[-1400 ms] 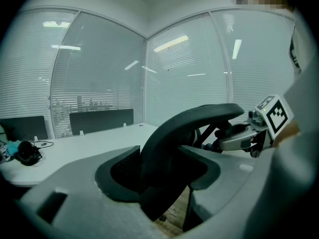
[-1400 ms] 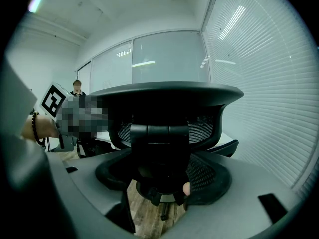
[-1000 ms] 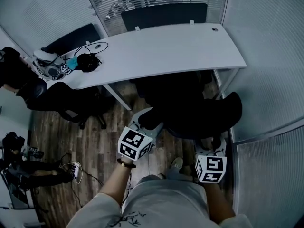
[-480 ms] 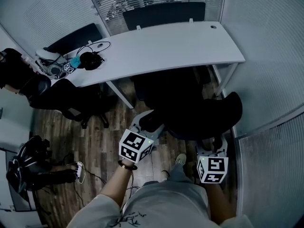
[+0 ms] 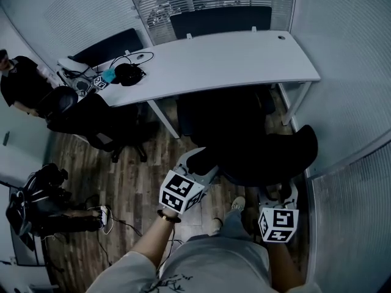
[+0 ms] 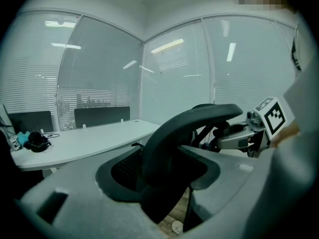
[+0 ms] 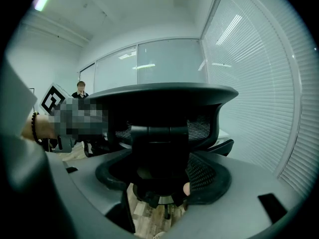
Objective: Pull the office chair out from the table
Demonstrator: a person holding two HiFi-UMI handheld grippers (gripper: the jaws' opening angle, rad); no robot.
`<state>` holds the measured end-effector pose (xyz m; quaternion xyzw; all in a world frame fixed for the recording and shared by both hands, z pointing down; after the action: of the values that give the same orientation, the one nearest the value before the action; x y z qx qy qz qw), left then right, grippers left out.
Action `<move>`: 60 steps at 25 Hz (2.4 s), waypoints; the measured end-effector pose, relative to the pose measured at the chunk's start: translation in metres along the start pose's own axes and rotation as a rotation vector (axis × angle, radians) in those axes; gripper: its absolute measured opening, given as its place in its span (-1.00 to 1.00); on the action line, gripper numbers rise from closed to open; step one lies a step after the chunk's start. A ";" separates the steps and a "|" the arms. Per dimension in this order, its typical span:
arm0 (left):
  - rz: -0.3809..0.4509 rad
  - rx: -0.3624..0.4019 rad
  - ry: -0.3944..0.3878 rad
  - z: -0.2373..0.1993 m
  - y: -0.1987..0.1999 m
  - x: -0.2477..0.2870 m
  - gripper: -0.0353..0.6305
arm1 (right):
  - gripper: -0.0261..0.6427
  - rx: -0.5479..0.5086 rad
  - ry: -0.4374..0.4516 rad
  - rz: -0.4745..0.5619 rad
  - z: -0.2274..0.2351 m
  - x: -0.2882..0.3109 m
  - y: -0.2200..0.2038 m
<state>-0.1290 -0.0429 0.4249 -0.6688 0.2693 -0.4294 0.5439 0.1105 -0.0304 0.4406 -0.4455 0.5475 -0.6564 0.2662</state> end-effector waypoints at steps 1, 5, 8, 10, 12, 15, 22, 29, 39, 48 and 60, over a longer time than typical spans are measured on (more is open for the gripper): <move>0.003 -0.001 0.002 0.003 -0.001 -0.005 -0.22 | -0.10 0.000 0.000 0.001 -0.003 -0.005 -0.001; 0.009 -0.001 0.007 0.016 -0.007 -0.024 -0.22 | -0.10 0.001 -0.005 0.008 -0.011 -0.024 -0.006; 0.006 0.000 0.008 0.023 -0.010 -0.035 -0.22 | -0.10 0.001 -0.006 0.012 -0.017 -0.035 -0.010; 0.006 0.000 0.011 0.028 -0.013 -0.042 -0.22 | -0.10 0.001 -0.004 0.015 -0.020 -0.043 -0.013; 0.003 0.001 0.012 0.034 -0.016 -0.049 -0.22 | -0.10 0.003 -0.003 0.017 -0.024 -0.051 -0.017; -0.003 0.005 0.008 0.041 -0.019 -0.061 -0.22 | -0.10 0.006 -0.006 0.018 -0.030 -0.063 -0.020; -0.009 0.009 0.010 0.053 -0.026 -0.078 -0.22 | -0.10 0.004 -0.002 0.016 -0.039 -0.080 -0.027; -0.015 0.017 0.012 0.065 -0.032 -0.090 -0.22 | -0.10 0.004 0.003 0.000 -0.042 -0.095 -0.033; -0.039 0.004 0.050 0.090 -0.030 -0.099 -0.22 | -0.11 -0.003 0.023 0.011 -0.036 -0.115 -0.039; -0.044 -0.003 0.067 0.122 -0.036 -0.118 -0.22 | -0.11 -0.008 0.047 0.014 -0.034 -0.148 -0.046; -0.049 -0.010 0.088 0.167 -0.050 -0.141 -0.22 | -0.10 -0.016 0.077 0.010 -0.029 -0.188 -0.065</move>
<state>-0.0586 0.1700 0.4268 -0.6584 0.2786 -0.4704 0.5173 0.1811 0.1577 0.4472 -0.4191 0.5651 -0.6673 0.2445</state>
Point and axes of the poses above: the fingertips, and each gripper's own axes: x forward along the fingers, z to its right, y out of its top, the point moved 7 cm from there along -x, backward along the fingers, and after that the axes turned 3 degrees about z, right-handed, at the moved point
